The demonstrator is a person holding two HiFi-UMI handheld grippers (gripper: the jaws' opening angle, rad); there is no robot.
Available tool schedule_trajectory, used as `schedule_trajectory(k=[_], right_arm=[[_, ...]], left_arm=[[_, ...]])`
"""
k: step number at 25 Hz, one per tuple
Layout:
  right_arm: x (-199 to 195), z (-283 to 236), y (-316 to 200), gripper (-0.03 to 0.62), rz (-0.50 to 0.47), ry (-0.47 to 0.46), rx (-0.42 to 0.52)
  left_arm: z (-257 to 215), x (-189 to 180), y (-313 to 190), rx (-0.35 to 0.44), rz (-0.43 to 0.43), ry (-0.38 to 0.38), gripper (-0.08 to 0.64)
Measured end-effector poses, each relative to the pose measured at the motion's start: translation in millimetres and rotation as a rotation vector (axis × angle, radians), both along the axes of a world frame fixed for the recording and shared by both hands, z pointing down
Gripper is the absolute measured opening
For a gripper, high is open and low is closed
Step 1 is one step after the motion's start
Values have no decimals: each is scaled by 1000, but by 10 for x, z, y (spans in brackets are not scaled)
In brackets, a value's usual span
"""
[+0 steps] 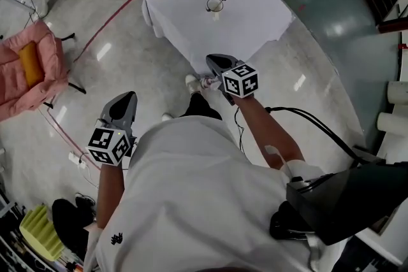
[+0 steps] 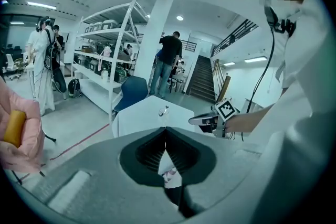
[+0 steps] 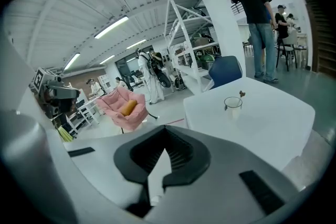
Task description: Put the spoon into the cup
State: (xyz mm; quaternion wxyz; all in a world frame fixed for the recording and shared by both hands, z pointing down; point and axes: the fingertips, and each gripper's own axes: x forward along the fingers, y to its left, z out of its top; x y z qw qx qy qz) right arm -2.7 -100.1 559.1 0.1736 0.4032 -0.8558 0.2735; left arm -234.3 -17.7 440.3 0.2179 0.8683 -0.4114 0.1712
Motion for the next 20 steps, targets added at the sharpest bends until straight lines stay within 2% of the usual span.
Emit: schedule_trajectory(k=[9, 15, 20], right_arm=[[-451, -255, 746, 9, -78, -10, 28], [-595, -376, 1155, 9, -139, 2, 53], [-685, -467, 1355, 9, -150, 5, 69]], left_arm=[[24, -94, 481, 5, 32, 12, 12], [85, -8, 714, 8, 58, 15, 11], [105, -38, 860, 11, 69, 20, 12]])
